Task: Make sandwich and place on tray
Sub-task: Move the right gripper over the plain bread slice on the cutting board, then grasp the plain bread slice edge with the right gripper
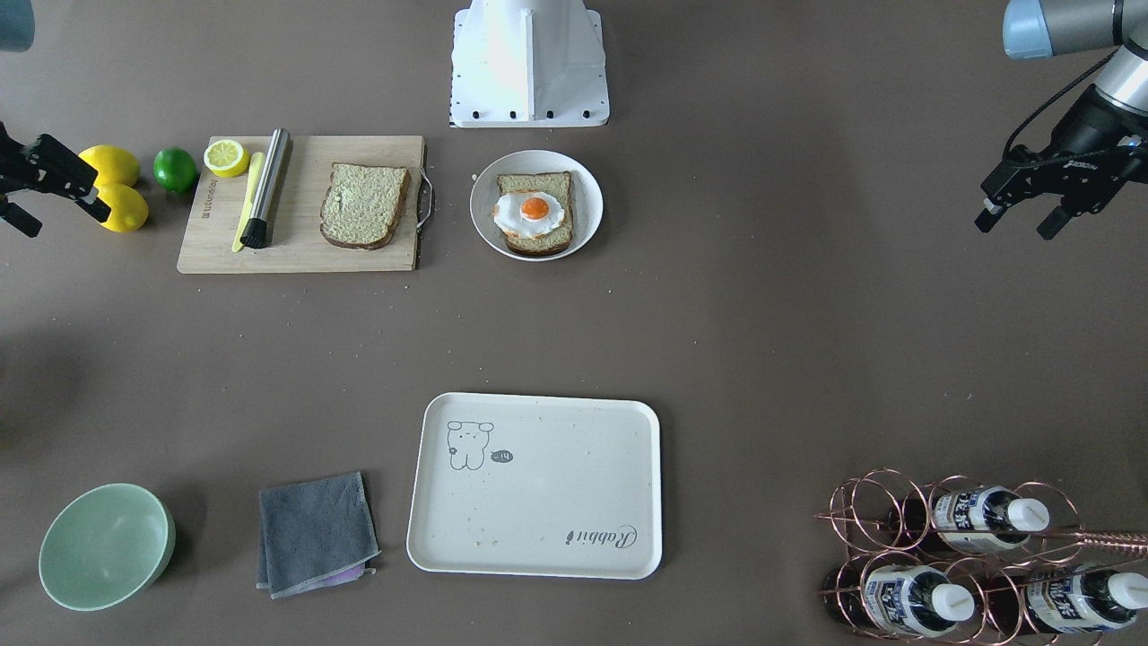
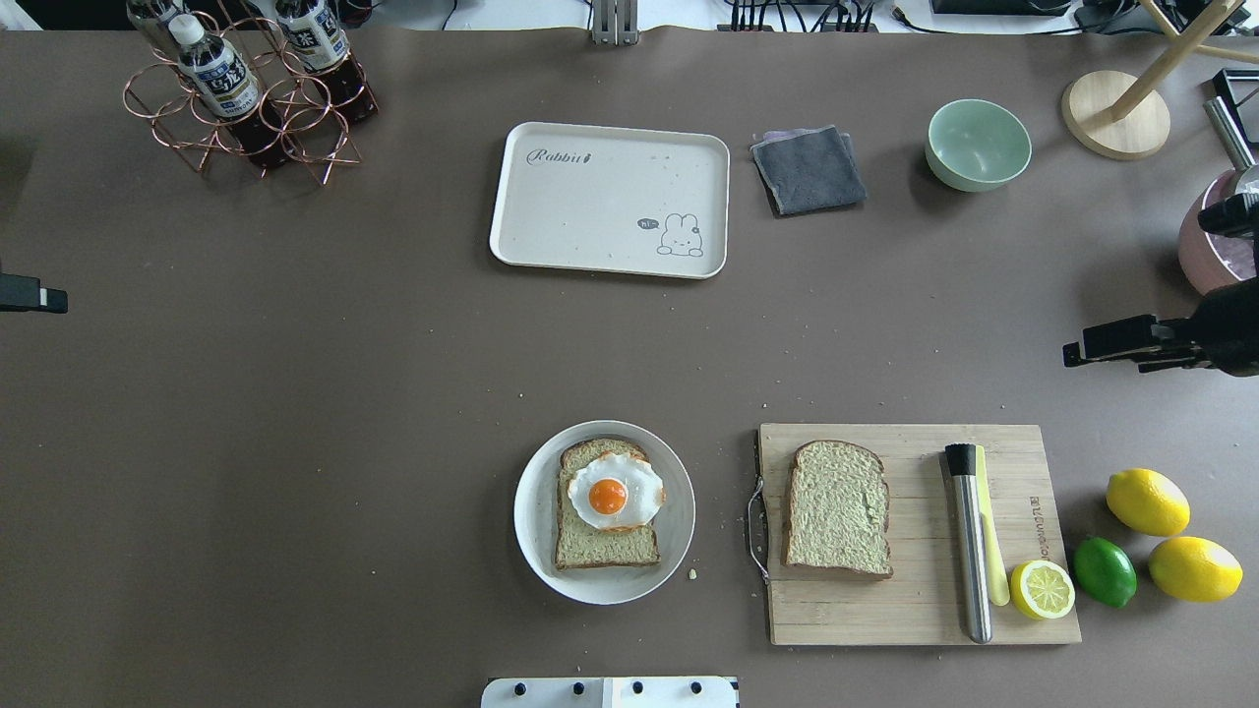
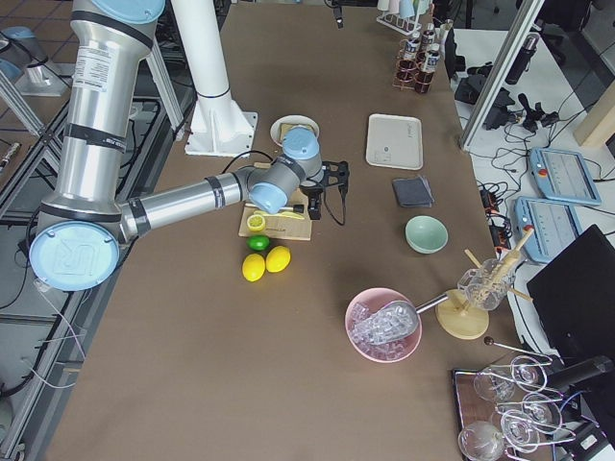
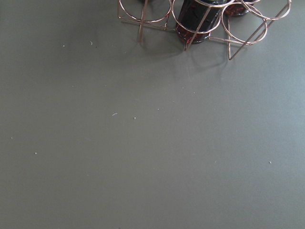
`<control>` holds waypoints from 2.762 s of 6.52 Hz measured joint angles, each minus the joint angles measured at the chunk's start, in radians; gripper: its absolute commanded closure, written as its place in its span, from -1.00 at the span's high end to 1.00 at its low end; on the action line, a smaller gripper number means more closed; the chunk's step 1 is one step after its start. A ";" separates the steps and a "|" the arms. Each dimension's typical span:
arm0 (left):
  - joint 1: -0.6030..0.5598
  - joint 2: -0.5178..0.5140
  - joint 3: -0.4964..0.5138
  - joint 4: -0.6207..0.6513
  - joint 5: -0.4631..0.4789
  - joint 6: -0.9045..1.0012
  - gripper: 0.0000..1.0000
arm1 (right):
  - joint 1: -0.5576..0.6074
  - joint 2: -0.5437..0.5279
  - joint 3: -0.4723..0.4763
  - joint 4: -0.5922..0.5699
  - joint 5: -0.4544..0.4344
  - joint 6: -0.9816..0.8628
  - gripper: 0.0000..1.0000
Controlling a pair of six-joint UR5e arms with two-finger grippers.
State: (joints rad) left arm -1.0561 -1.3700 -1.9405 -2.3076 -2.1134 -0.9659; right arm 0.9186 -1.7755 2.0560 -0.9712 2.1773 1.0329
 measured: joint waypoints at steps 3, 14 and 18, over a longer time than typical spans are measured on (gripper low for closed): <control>0.150 -0.002 -0.053 -0.004 0.125 -0.141 0.96 | -0.260 0.001 0.032 0.060 -0.154 0.190 0.98; 0.165 -0.009 -0.055 -0.003 0.139 -0.153 0.96 | -0.589 0.132 -0.058 0.081 -0.446 0.309 0.35; 0.166 -0.012 -0.052 -0.003 0.139 -0.153 0.96 | -0.575 0.126 -0.056 0.081 -0.442 0.312 -1.00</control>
State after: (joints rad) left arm -0.8904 -1.3820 -1.9926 -2.3102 -1.9742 -1.1186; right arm 0.3433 -1.6499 1.9995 -0.8901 1.7351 1.3450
